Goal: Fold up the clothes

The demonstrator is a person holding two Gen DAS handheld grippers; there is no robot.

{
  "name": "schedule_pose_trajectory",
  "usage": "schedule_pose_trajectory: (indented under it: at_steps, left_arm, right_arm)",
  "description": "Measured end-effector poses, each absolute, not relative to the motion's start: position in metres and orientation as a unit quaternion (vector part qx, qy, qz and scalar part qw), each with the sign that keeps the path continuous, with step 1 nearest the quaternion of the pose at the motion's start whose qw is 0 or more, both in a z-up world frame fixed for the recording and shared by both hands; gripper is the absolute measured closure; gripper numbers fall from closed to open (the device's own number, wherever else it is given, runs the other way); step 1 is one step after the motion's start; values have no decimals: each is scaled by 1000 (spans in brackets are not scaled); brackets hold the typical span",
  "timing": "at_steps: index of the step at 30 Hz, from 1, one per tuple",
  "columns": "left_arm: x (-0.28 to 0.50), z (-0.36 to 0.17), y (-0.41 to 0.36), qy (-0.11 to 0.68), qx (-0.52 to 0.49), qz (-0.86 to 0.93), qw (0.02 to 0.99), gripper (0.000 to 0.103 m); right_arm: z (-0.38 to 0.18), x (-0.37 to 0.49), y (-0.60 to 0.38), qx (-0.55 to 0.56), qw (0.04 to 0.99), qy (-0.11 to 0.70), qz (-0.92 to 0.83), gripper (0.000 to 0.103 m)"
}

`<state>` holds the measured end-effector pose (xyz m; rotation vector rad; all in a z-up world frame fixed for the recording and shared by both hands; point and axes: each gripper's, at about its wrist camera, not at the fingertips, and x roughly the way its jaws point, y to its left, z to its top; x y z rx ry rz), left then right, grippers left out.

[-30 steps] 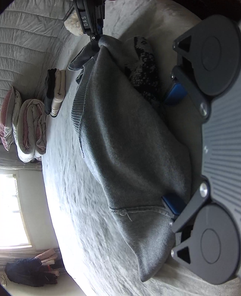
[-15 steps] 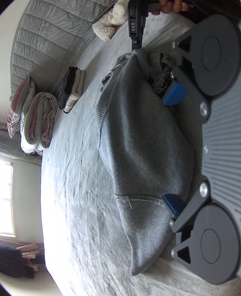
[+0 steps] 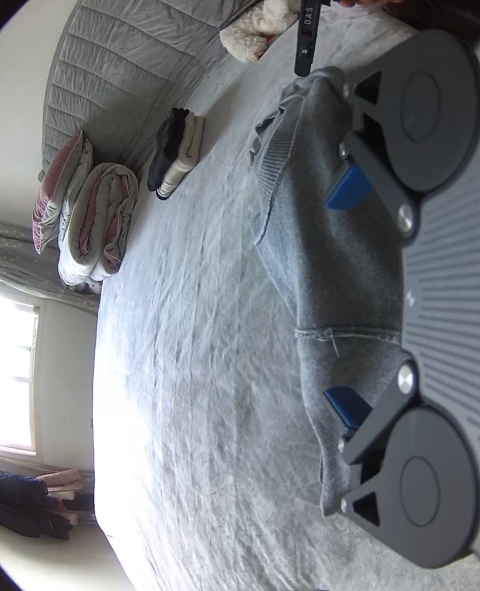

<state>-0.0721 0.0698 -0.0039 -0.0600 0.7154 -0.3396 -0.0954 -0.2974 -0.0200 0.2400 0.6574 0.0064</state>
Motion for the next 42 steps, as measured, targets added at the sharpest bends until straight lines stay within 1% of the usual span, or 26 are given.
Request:
schedule_pose_trajectory:
  at_steps: [5,9,14,16,20,21,24,27,29,31,32,34,35,36,37,38,40,41,42]
  left_arm:
    - [-46,-3,83,359,-35,-150,921,1]
    - [-25,0,90,365,-66,-158,915,1]
    - [5,-14,85,377,-91,-202,899,1]
    - [13,-19,81,381,-92,-207,897,5]
    - [27,-30,74,383,-103,-242,885,6]
    - [30,-32,73,384,-106,-253,882,8]
    - [32,-39,63,399,-97,-280,868,14]
    - [25,-44,53,400,-73,-300,863,14]
    - [20,-45,50,397,-68,-303,864,17]
    - [16,-45,49,396,-70,-307,863,26]
    - [14,-45,49,397,-72,-308,862,29]
    - [10,-43,50,396,-73,-314,860,41]
    - [7,-43,49,395,-73,-317,859,45]
    - [5,-42,49,392,-75,-319,860,52]
    - [3,-41,49,389,-78,-315,862,56]
    - [1,-40,49,386,-81,-312,864,57]
    - [-4,-39,49,379,-85,-303,871,63]
    - [-7,-38,48,372,-87,-295,876,65]
    - [-10,-37,48,365,-88,-287,882,67]
  right_arm:
    - [-11,-89,-296,92,944,315,31,55]
    - [-6,-76,-296,81,945,313,54,54]
    - [-10,-50,-294,70,942,316,90,54]
    - [-14,-41,-296,76,939,319,105,54]
    - [-23,-27,-301,69,935,329,112,54]
    - [-25,-24,-301,63,935,330,112,54]
    - [-32,-23,-301,30,936,336,102,54]
    - [-40,-28,-298,-13,936,337,101,54]
    - [-45,-35,-294,-32,936,333,107,54]
    - [-47,-39,-291,-47,938,325,114,54]
    - [-47,-40,-290,-50,938,322,117,54]
    - [-46,-40,-289,-51,937,321,125,55]
    - [-46,-39,-289,-52,937,322,128,55]
    - [-47,-38,-288,-56,935,326,132,56]
    - [-48,-37,-288,-60,932,332,135,60]
    - [-49,-35,-287,-64,928,339,139,64]
    - [-51,-34,-285,-73,924,348,139,80]
    - [-52,-35,-284,-80,924,348,138,82]
    - [-52,-37,-282,-88,924,346,135,92]
